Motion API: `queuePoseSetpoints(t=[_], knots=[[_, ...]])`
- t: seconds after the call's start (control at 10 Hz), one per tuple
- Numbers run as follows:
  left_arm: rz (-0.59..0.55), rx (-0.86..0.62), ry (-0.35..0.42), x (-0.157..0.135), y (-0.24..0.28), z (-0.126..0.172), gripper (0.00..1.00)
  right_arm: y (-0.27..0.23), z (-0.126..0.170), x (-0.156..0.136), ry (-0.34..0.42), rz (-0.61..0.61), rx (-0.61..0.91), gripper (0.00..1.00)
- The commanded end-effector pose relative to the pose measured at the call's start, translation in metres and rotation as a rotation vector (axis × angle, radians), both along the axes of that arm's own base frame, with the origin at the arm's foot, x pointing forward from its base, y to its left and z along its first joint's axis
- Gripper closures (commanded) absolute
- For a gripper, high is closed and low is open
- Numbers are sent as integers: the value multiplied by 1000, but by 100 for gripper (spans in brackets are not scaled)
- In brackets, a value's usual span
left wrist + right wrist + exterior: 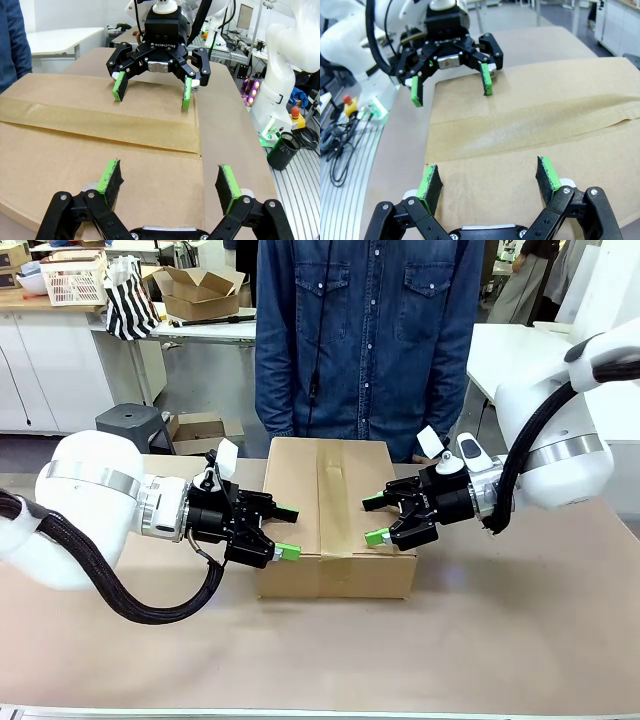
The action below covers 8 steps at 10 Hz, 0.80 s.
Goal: Pack the gift set into the box.
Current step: Press and hold the closed box until the human finishes sealing it.
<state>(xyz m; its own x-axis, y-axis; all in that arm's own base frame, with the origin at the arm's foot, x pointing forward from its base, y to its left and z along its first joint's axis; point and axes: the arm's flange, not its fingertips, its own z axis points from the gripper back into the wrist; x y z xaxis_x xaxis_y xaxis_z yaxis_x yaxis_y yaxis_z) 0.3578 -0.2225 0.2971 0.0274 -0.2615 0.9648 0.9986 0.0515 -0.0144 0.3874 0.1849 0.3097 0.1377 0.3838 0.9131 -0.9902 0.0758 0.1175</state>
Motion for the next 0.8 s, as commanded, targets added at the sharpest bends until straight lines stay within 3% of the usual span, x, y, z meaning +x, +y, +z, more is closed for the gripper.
queuePoseSetpoints(t=[0.0,0.1,0.3,0.4,0.7], knots=[[-30,41,32,0,-12,12,0,0,0,0,0,0,0,0],[-57,50,80,-2,-21,39,0,7,28,0,59,-34,-60,0],[-65,107,220,-5,-16,95,0,-9,85,-17,364,-206,-114,0],[-68,139,316,-8,-4,113,0,-28,106,-35,436,-204,-85,0],[-7,220,552,-16,60,136,0,-114,124,-83,674,-291,-80,0]])
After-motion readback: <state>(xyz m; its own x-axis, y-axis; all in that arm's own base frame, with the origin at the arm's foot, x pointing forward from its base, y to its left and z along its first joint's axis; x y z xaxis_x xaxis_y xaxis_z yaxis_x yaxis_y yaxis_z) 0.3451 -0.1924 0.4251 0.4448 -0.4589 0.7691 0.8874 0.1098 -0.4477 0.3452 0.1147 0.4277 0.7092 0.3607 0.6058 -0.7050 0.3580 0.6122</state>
